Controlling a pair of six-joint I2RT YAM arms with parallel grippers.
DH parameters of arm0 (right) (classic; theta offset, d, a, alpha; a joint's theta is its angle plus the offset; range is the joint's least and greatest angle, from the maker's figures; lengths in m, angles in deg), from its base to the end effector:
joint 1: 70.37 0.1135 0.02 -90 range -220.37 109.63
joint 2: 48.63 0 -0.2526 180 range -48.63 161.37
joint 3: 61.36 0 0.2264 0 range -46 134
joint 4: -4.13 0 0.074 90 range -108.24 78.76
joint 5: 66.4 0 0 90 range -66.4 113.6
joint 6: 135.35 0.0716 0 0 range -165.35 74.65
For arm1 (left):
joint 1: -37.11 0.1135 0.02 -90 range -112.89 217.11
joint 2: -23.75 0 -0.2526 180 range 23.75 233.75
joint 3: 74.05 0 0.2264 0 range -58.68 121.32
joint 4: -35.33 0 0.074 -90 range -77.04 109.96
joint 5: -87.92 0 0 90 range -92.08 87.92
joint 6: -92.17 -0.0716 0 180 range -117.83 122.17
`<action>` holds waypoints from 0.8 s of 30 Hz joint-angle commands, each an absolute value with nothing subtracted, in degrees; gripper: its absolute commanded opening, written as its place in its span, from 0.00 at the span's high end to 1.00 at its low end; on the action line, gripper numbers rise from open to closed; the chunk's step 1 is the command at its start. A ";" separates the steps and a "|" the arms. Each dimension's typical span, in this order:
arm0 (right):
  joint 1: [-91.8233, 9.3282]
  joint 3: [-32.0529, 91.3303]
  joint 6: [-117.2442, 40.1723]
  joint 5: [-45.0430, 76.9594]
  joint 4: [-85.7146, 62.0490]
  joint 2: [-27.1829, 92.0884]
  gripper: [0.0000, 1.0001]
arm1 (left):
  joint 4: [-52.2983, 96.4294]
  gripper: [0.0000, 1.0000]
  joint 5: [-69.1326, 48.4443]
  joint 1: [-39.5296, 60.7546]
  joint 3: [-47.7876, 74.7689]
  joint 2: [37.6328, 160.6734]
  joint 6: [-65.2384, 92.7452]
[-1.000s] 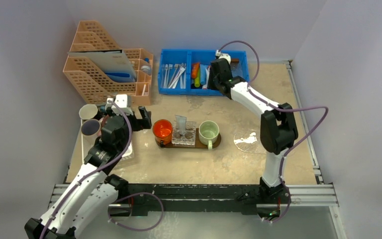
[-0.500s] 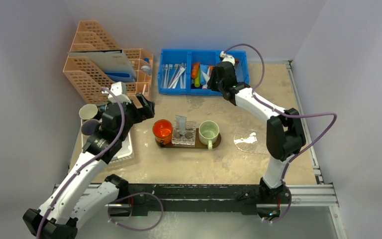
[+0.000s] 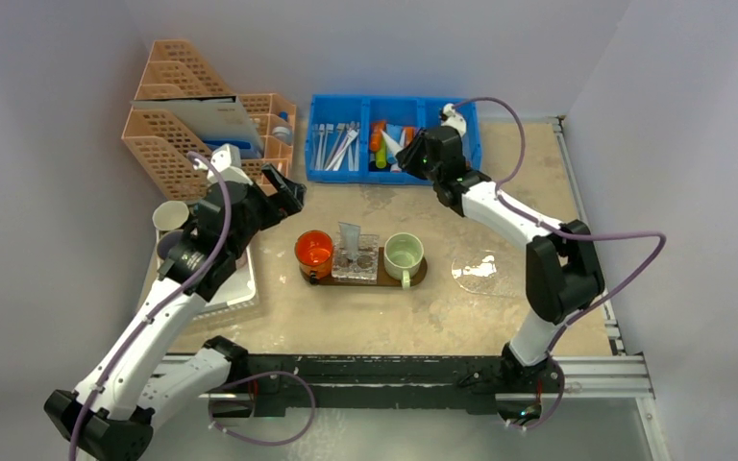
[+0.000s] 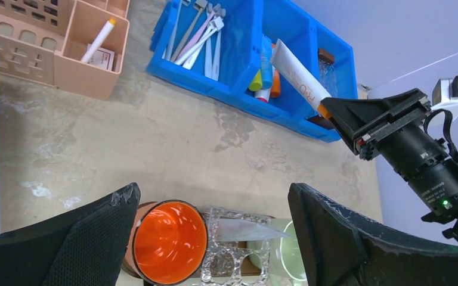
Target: Prepare toiletry sets of a toothbrush and toothpaste on the tray
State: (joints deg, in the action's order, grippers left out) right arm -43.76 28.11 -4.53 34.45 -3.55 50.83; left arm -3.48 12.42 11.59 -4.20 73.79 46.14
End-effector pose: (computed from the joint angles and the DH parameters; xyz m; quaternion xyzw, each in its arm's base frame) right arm 0.3833 0.1770 0.2796 0.1548 0.7906 0.2626 0.5310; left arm 0.1939 -0.0727 0.3372 -0.2018 0.7854 -0.2439 0.5319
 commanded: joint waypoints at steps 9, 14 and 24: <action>-43.71 20.66 13.63 35.27 9.10 42.64 1.00 | -3.64 0.07 8.79 11.80 0.44 76.71 53.30; -43.74 18.48 16.59 33.79 11.03 40.44 1.00 | -3.62 0.08 8.01 11.80 2.23 78.66 55.61; -43.64 13.11 23.45 27.79 19.79 36.65 1.00 | 1.69 0.10 4.10 11.80 5.04 84.34 61.52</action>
State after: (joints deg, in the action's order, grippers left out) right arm -43.76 13.97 19.16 30.52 11.11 40.03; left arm -2.96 6.61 11.59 2.47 82.92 57.77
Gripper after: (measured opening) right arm 0.342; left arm 0.911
